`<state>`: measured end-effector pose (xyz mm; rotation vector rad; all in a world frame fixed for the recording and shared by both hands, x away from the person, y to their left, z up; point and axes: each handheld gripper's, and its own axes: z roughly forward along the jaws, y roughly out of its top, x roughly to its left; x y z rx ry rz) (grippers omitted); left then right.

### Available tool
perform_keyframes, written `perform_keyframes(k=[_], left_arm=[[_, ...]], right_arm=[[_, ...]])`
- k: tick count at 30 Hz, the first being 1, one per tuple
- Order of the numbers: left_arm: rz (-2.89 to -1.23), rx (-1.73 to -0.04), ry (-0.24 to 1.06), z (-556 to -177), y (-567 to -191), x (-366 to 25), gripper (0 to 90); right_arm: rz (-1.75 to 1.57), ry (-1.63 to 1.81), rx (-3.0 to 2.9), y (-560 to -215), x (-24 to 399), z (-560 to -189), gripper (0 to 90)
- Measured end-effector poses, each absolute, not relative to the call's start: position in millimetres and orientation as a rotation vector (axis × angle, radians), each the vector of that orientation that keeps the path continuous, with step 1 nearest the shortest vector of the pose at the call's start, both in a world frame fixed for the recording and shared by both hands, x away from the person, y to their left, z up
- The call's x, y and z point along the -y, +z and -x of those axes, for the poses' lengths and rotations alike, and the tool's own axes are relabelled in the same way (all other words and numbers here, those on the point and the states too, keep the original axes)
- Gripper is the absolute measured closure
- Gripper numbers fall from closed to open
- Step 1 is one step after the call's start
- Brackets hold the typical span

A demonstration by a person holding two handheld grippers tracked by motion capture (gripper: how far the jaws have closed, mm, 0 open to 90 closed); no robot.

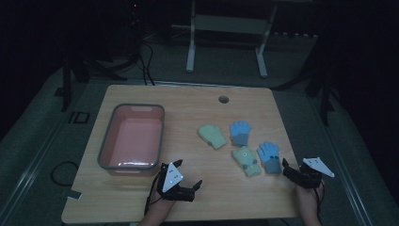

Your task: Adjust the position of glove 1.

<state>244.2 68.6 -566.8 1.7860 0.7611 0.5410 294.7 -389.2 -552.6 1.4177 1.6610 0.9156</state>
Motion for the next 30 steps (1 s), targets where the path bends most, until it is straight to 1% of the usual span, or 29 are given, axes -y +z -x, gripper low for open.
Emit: perform_keyframes(k=[30], left_arm=[[-1.806,-0.738,0.562,-242.3,-566.7,-66.4,1.6]], right_arm=[[-1.458,0.870,-1.774,-550.4,386.6,-299.4,13.3]])
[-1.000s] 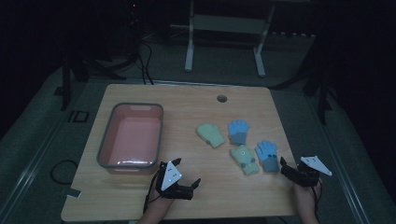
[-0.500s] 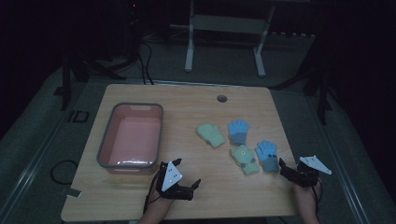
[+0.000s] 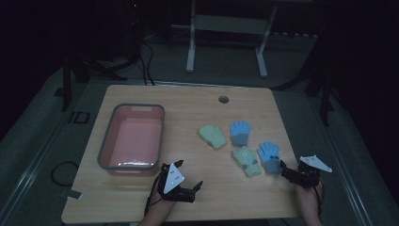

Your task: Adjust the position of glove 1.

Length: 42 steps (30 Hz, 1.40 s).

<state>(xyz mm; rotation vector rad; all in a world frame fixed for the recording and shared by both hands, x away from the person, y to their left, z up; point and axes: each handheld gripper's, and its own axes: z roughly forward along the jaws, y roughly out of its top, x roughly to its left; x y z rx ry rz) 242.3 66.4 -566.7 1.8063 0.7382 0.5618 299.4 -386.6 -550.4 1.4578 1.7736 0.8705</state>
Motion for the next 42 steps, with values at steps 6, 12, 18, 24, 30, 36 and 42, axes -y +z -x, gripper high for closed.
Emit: perform_keyframes(k=[6,12,18,24,30,36,42], left_arm=[[-1.804,-0.740,0.559,-242.4,-566.7,-66.6,1.6],[-1.806,-0.739,0.563,-242.2,-566.7,-66.3,1.6],[-1.810,-0.731,0.568,-241.7,-566.7,-65.6,1.6],[-1.809,-0.732,0.564,-241.8,-566.7,-65.7,1.6],[-1.815,-0.731,0.557,-242.4,-566.6,-65.6,1.6],[-1.815,-0.729,0.557,-242.3,-566.7,-65.4,1.6],[-1.818,-0.724,0.551,-242.6,-566.6,-65.6,1.6]], right_arm=[[-1.488,0.930,-1.765,-541.3,390.5,-299.3,13.2],[-1.463,1.012,-1.777,-516.0,386.3,-294.1,13.1],[-1.377,1.005,-1.770,-486.1,381.9,-298.3,13.0],[-1.329,1.019,-1.754,-466.9,379.7,-303.4,12.6],[-1.262,1.046,-1.767,-454.6,368.6,-305.3,12.5],[-1.209,1.081,-1.823,-448.6,349.1,-311.0,12.3],[-1.186,1.130,-1.922,-445.8,328.0,-318.3,16.2]])
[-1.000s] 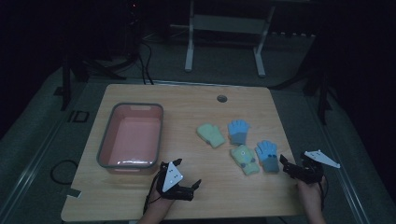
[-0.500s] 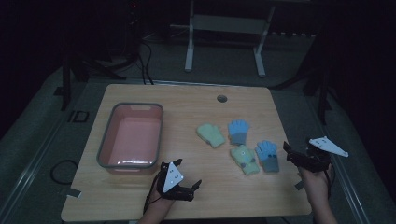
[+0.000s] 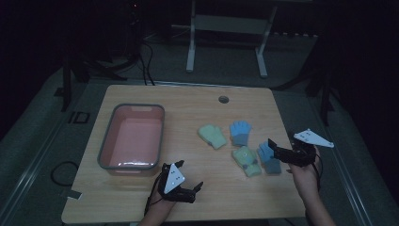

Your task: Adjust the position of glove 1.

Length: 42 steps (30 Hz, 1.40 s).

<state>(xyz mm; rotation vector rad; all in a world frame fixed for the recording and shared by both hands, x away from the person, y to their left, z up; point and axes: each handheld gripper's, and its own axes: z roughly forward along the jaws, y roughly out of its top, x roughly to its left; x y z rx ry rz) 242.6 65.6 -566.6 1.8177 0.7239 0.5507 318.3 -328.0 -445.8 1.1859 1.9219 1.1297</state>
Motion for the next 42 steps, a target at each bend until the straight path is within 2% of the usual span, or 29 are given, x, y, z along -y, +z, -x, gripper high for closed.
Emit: perform_keyframes(k=[1,5,8,10,20,29,34,38,41,42], left_arm=[[-1.817,-0.724,0.551,-242.6,-566.7,-65.4,1.6],[-1.819,-0.723,0.552,-242.4,-566.6,-65.4,1.7],[-1.819,-0.723,0.552,-242.6,-566.6,-65.5,1.6],[-1.820,-0.720,0.551,-242.4,-566.6,-65.3,1.6],[-1.821,-0.716,0.535,-242.6,-566.6,-65.5,1.6],[-1.823,-0.715,0.536,-242.5,-566.6,-65.4,1.6],[-1.824,-0.712,0.537,-242.3,-566.6,-65.1,1.6],[-1.825,-0.712,0.535,-242.4,-566.6,-65.1,1.6],[-1.823,-0.711,0.534,-242.4,-566.7,-65.2,1.6],[-1.824,-0.711,0.536,-242.4,-566.6,-65.1,1.6]], right_arm=[[-1.202,1.128,-1.944,-446.2,323.3,-319.5,18.9],[-1.179,1.093,-2.026,-452.3,306.3,-324.6,19.1],[-1.184,1.105,-2.081,-456.4,295.5,-330.3,17.8],[-1.183,1.123,-2.107,-457.8,288.1,-334.6,13.6],[-1.043,1.245,-2.236,-461.5,249.4,-349.1,11.3],[-0.941,1.262,-2.323,-474.1,223.0,-369.9,21.5],[-0.937,1.240,-2.359,-478.9,212.9,-380.2,22.9],[-0.913,1.180,-2.380,-483.4,201.5,-392.7,28.6],[-0.930,1.174,-2.389,-485.5,197.4,-397.8,29.3],[-0.948,1.156,-2.408,-489.1,192.6,-404.5,34.8]])
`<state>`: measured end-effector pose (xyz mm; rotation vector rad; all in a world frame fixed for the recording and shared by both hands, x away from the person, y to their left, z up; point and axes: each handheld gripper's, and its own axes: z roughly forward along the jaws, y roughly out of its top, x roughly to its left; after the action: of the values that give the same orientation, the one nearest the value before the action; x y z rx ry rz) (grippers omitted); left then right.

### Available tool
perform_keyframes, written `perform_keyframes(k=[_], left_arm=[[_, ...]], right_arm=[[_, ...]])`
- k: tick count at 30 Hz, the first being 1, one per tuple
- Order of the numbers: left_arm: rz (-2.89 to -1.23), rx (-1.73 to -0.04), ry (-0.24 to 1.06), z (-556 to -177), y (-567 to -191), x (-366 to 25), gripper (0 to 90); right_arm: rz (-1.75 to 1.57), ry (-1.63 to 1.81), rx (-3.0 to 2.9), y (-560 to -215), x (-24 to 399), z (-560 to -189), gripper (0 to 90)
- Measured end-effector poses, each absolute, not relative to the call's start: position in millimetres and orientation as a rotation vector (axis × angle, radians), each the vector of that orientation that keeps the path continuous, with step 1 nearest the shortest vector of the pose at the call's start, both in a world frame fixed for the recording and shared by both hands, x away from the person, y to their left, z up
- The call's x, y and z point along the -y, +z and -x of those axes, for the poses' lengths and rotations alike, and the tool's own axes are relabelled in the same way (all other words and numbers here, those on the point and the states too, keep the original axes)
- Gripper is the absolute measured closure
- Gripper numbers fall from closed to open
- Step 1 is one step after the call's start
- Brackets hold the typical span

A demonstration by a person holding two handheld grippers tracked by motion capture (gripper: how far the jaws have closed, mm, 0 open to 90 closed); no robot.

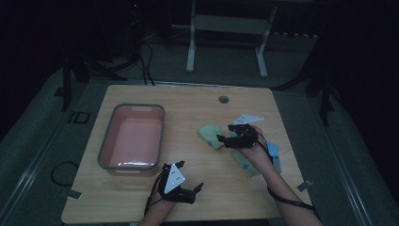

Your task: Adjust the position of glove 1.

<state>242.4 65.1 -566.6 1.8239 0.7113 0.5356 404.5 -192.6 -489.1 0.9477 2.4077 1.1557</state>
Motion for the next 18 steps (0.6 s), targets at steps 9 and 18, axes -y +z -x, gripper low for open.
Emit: perform_keyframes(k=[9,18], left_arm=[[-1.827,-0.707,0.533,-242.3,-566.6,-65.2,1.6],[-1.827,-0.705,0.533,-242.1,-566.6,-65.0,1.6]], right_arm=[[-0.889,1.080,-2.450,-505.9,174.7,-425.6,52.1],[-0.888,0.992,-2.518,-521.3,160.6,-446.4,60.9]])
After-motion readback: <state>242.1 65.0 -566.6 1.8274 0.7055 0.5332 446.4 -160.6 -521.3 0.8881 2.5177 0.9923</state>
